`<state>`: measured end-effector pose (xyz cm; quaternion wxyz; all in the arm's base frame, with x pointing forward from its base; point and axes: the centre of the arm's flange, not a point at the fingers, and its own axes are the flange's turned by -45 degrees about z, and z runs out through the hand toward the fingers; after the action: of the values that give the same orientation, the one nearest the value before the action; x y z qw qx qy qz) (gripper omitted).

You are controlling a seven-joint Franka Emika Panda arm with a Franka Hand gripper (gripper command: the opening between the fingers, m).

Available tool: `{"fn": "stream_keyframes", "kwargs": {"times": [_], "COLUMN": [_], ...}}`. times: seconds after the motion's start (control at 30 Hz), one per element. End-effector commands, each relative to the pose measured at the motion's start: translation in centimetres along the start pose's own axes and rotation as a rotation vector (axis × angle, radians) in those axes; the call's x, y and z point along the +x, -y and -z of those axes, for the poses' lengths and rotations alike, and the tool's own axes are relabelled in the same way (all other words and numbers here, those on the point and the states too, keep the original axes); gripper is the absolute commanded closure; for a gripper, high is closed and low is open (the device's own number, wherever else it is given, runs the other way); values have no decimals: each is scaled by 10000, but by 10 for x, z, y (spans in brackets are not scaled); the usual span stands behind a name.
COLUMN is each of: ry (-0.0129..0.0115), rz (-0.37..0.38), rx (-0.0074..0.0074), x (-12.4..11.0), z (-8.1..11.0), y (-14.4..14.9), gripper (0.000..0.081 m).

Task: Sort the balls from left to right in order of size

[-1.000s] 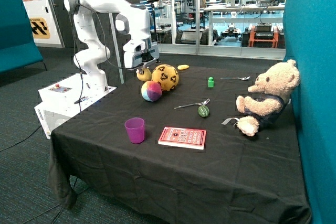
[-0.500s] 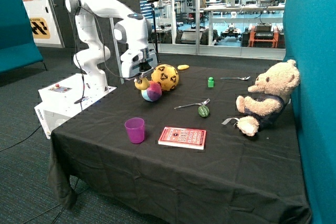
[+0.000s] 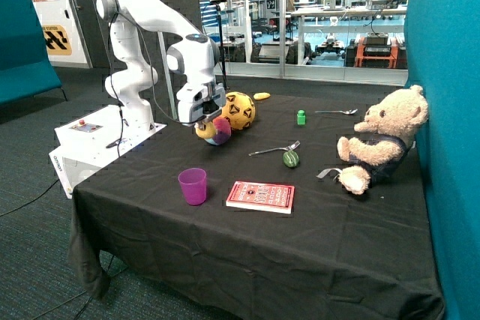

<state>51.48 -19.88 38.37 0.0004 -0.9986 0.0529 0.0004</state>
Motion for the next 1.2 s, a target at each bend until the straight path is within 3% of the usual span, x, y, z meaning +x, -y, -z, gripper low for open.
{"fn": "stream_keyframes", "kwargs": {"times": [0.0,0.77,1.17], "ry": [-8,-8,-8], "rz": [306,228,237], "rx": [-8,-8,-8], "x": [2,-11,-18], "z": [-26,-58,-66], "y": [5,-5,-7], "gripper": [808,808,808]}}
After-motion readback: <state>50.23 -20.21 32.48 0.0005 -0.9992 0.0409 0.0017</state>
